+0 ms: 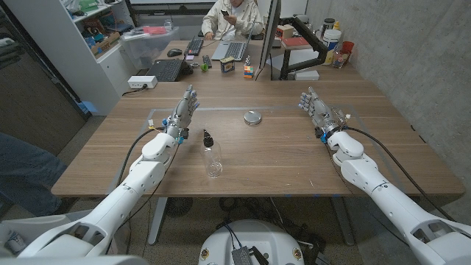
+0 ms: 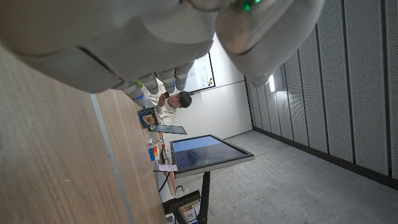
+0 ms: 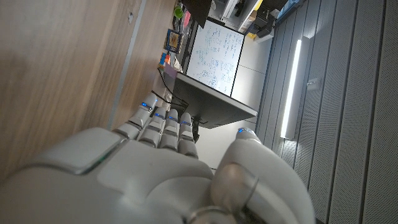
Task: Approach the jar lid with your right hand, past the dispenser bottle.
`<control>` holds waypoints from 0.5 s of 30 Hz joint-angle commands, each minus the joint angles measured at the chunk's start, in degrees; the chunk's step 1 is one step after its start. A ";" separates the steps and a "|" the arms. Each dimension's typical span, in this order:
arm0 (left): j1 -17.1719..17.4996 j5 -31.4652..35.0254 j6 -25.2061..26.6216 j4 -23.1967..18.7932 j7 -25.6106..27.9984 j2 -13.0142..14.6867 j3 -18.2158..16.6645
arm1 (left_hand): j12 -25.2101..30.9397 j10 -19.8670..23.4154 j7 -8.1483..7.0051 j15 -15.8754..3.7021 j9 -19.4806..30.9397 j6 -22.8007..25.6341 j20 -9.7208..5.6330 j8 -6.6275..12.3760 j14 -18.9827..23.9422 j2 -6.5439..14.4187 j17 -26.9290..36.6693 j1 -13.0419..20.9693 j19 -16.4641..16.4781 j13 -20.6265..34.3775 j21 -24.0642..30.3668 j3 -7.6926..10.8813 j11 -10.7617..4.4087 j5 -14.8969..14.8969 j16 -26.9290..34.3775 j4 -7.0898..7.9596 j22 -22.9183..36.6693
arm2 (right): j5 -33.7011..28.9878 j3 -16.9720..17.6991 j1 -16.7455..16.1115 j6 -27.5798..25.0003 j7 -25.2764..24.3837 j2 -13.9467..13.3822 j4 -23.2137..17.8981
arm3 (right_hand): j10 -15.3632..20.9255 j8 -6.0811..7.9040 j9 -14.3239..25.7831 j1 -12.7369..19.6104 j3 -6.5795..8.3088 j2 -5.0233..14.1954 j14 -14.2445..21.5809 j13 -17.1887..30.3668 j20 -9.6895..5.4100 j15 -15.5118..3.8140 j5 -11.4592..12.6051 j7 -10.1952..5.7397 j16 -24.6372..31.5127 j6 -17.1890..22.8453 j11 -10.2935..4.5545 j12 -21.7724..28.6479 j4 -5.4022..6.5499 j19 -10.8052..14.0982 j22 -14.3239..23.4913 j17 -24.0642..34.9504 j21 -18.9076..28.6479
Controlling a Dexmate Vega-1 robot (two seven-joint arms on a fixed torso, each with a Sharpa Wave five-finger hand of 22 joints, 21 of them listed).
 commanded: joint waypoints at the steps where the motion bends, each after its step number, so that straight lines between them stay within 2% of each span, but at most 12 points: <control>1: 2.18 12.95 6.33 -1.28 -9.22 -11.00 -13.72 | 0.23 -0.53 -0.09 0.10 0.14 -0.53 -2.52 0.31 -0.43 0.21 0.20 0.66 -3.36 0.18 0.22 0.28 -0.01 0.38 0.22 0.00 0.15 | -7.17 8.11 -1.44 -3.29 4.57 6.86 -0.04 | 0.51 0.33 -0.04 0.54 0.40 0.09 0.42 0.28 0.04 0.11 0.21 -0.02 0.42 0.52 0.03 0.20 -0.17 0.61 0.26 0.18 0.21; 7: 2.16 18.75 7.88 -1.81 -13.10 -16.10 -18.97 | 0.22 -0.62 -0.08 0.08 0.13 -0.47 -2.49 0.34 -0.44 0.32 0.19 0.72 -3.39 0.17 0.06 0.26 0.03 0.41 0.23 -0.05 0.16 | -10.18 11.20 -1.59 -4.20 6.84 9.42 0.25 | 0.52 0.31 -0.28 0.59 0.40 0.12 0.42 0.26 0.06 0.12 0.18 -0.06 0.38 0.45 -0.02 0.15 -0.26 0.69 0.27 0.16 0.01; 15: 2.04 23.83 9.11 -2.66 -16.68 -20.85 -23.75 | 0.26 -0.56 -0.13 0.10 0.13 -0.40 -2.41 0.37 -0.45 0.48 0.17 0.79 -3.39 0.16 -0.15 0.24 0.10 0.45 0.24 -0.12 0.17 | -13.06 13.81 -1.70 -5.81 8.94 11.28 -0.05 | 0.69 0.31 -0.64 0.72 0.45 0.20 0.47 0.23 0.13 0.18 0.14 -0.28 0.33 0.44 -0.02 0.15 -0.43 0.69 0.28 0.12 -0.34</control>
